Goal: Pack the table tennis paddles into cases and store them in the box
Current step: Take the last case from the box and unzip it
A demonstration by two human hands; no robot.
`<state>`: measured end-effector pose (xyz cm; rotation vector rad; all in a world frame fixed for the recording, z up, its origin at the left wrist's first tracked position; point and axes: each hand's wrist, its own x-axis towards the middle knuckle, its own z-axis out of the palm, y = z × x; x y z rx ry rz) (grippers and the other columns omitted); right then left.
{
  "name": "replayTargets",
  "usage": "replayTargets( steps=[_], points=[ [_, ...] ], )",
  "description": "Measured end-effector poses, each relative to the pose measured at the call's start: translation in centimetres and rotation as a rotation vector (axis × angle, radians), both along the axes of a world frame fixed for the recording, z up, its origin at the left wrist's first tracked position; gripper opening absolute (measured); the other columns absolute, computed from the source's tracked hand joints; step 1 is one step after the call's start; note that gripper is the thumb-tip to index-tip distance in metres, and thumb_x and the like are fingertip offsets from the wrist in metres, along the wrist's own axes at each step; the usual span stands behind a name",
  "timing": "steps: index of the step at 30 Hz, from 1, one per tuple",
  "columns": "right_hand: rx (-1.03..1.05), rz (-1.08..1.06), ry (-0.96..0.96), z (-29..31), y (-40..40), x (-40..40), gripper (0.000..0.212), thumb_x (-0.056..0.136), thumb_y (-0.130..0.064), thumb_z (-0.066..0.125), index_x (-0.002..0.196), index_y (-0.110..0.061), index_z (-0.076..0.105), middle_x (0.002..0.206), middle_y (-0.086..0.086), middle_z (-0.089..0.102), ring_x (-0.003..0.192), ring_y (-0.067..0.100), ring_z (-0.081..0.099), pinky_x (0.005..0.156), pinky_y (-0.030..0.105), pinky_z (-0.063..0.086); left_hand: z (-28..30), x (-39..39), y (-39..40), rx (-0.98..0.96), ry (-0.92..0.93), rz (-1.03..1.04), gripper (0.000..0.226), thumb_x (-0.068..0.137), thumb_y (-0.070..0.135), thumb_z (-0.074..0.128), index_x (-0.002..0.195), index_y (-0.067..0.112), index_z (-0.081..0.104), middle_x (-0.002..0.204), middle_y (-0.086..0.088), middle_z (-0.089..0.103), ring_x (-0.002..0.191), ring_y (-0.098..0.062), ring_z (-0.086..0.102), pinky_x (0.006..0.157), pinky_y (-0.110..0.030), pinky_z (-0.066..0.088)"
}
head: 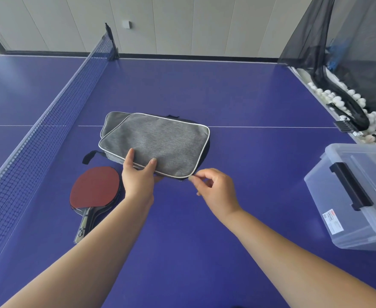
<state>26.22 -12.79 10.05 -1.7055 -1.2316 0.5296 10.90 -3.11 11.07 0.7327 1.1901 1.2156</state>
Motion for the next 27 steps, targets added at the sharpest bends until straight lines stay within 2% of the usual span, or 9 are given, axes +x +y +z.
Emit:
replayTargets(
  steps=[4, 7, 10, 12, 18, 21, 23, 25, 27],
  points=[
    [0.068, -0.257, 0.004, -0.2, 0.0, 1.9, 0.012, 0.089, -0.036, 0.063, 0.085, -0.025, 0.063, 0.087, -0.007, 0.063, 0.070, 0.010, 0.061, 0.064, 0.029, 0.048, -0.3, -0.9, 0.3, 0.009, 0.080, -0.105, 0.069, 0.087, -0.001, 0.068, 0.147, 0.023, 0.042, 0.107, -0.002, 0.054, 0.097, -0.019, 0.064, 0.058, -0.028, 0.059],
    [0.016, -0.397, 0.015, -0.5, 0.1, 3.7, 0.016, 0.092, -0.034, 0.061, 0.105, -0.025, 0.061, 0.103, -0.007, 0.058, 0.081, 0.004, 0.057, 0.067, 0.023, 0.042, -0.8, -1.3, 0.2, 0.016, 0.122, -0.211, 0.068, 0.087, -0.003, 0.068, 0.144, 0.027, 0.046, 0.119, -0.004, 0.056, 0.093, -0.018, 0.066, 0.060, -0.032, 0.059],
    [-0.135, -0.365, 0.096, -1.1, 0.2, 5.3, 0.042, 0.092, -0.041, 0.060, 0.130, -0.025, 0.051, 0.120, -0.008, 0.049, 0.105, 0.008, 0.053, 0.080, 0.024, 0.043, -1.5, -1.5, -0.1, 0.018, 0.155, -0.339, 0.066, 0.087, -0.004, 0.066, 0.142, 0.028, 0.048, 0.126, -0.005, 0.057, 0.096, -0.018, 0.067, 0.063, -0.035, 0.060],
    [-0.271, -0.308, 0.143, -1.4, 0.1, 6.0, 0.048, 0.093, -0.045, 0.056, 0.136, -0.025, 0.046, 0.125, -0.007, 0.050, 0.112, 0.011, 0.052, 0.083, 0.027, 0.041, -1.9, -1.5, -0.3, 0.010, 0.175, -0.432, 0.065, 0.088, -0.005, 0.065, 0.140, 0.030, 0.049, 0.126, -0.005, 0.059, 0.098, -0.018, 0.066, 0.065, -0.037, 0.060],
    [-0.421, -0.173, 0.222, -2.4, -1.4, 6.8, 0.034, 0.094, -0.034, 0.059, 0.126, -0.024, 0.055, 0.114, -0.009, 0.063, 0.087, 0.001, 0.060, 0.064, 0.019, 0.045, -3.6, -0.9, -1.1, -0.007, 0.242, -0.587, 0.078, 0.088, -0.009, 0.063, 0.147, 0.035, 0.038, 0.127, -0.001, 0.058, 0.099, -0.014, 0.066, 0.064, -0.037, 0.060],
    [-0.420, -0.190, 0.221, -3.6, -2.7, 7.0, 0.040, 0.093, -0.026, 0.062, 0.131, -0.025, 0.051, 0.115, -0.008, 0.062, 0.094, 0.007, 0.061, 0.073, 0.023, 0.047, -5.0, -0.3, -1.6, 0.021, 0.374, -0.571, 0.093, 0.085, -0.006, 0.067, 0.149, 0.046, 0.023, 0.123, 0.002, 0.056, 0.096, -0.018, 0.068, 0.063, -0.037, 0.060],
    [-0.441, -0.204, 0.219, -4.3, -3.6, 7.0, 0.044, 0.092, -0.022, 0.063, 0.133, -0.027, 0.048, 0.114, -0.009, 0.061, 0.096, 0.010, 0.060, 0.077, 0.025, 0.047, -5.9, 0.3, -2.2, 0.050, 0.490, -0.574, 0.096, 0.083, -0.003, 0.070, 0.150, 0.044, 0.020, 0.123, 0.007, 0.053, 0.092, -0.019, 0.068, 0.068, -0.039, 0.060],
    [-0.464, -0.211, 0.212, -5.1, -4.6, 7.1, 0.048, 0.092, -0.020, 0.062, 0.136, -0.030, 0.045, 0.113, -0.010, 0.059, 0.095, 0.011, 0.060, 0.073, 0.024, 0.047, -6.9, 1.0, -2.8, 0.063, 0.559, -0.614, 0.090, 0.083, -0.003, 0.070, 0.150, 0.038, 0.025, 0.123, 0.018, 0.049, 0.090, -0.012, 0.066, 0.077, -0.038, 0.057],
    [-0.485, -0.216, 0.214, -5.8, -5.5, 7.3, 0.054, 0.091, -0.019, 0.062, 0.139, -0.033, 0.041, 0.115, -0.011, 0.057, 0.097, 0.012, 0.059, 0.071, 0.022, 0.044, -7.8, 1.5, -3.5, 0.043, 0.625, -0.680, 0.082, 0.085, -0.003, 0.068, 0.148, 0.033, 0.031, 0.120, 0.027, 0.045, 0.087, 0.001, 0.059, 0.080, -0.029, 0.049]
  ],
)
